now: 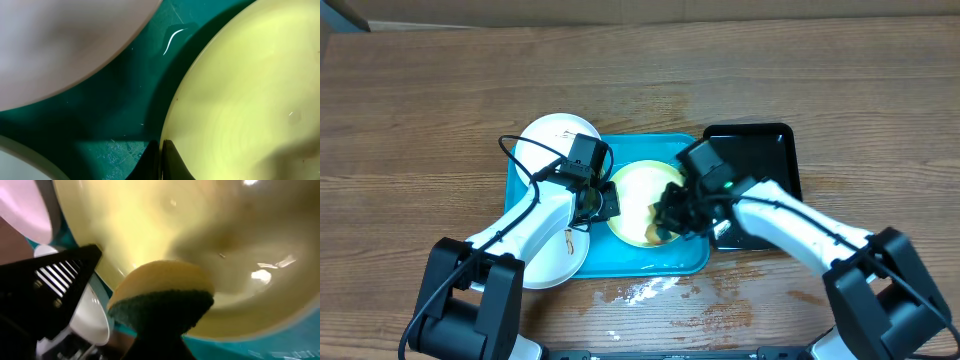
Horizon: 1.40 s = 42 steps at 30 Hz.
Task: Clean dirty plates on tray and stack at the side
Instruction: 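Scrub yellow plate surface with sponge while left gripper holds plate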
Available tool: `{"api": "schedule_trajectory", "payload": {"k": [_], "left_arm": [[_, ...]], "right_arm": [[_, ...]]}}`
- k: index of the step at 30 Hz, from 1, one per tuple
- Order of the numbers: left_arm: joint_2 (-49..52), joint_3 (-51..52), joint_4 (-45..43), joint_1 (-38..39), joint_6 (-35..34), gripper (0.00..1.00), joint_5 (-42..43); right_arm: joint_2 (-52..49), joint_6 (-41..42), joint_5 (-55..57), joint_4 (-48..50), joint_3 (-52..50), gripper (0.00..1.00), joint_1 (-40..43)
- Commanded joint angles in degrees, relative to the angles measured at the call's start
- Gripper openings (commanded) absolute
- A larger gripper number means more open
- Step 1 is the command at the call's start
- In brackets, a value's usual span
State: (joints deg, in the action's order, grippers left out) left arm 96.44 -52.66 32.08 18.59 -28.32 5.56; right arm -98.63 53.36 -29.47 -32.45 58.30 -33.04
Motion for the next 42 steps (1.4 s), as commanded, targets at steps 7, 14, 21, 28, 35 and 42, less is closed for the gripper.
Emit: {"api": "schedule_trajectory", "payload": {"k": [7, 14, 21, 28, 35, 42], "left_arm": [[0.42, 0.0, 0.28, -0.68, -0.22, 0.04, -1.03], [0.42, 0.0, 0.52, -0.68, -0.66, 0.04, -1.03], [0.42, 0.0, 0.55, -0.68, -0.63, 0.04, -1.05], [0.42, 0.0, 0.57, -0.68, -0.63, 0.04, -1.03], [0.42, 0.0, 0.61, -0.68, -0.63, 0.04, -1.05], [0.42, 0.0, 0.68, -0.68, -0.63, 0.04, -1.05]], "right_arm": [[0.85, -16.26, 9.64, -31.43, 17.97, 0.04, 5.09], [-0.5, -19.41, 10.1, -40.35, 23.04, 0.04, 4.28], [-7.93, -20.7, 7.37, -39.93, 23.04, 0.04, 0.28], [-14.27, -22.16, 3.54, -38.62, 23.04, 0.04, -2.05], [-16.28, -22.34, 2.82, -36.35, 23.04, 0.04, -2.32], [-17.55, -21.68, 2.86, -32.96, 23.04, 0.04, -2.58]]}}
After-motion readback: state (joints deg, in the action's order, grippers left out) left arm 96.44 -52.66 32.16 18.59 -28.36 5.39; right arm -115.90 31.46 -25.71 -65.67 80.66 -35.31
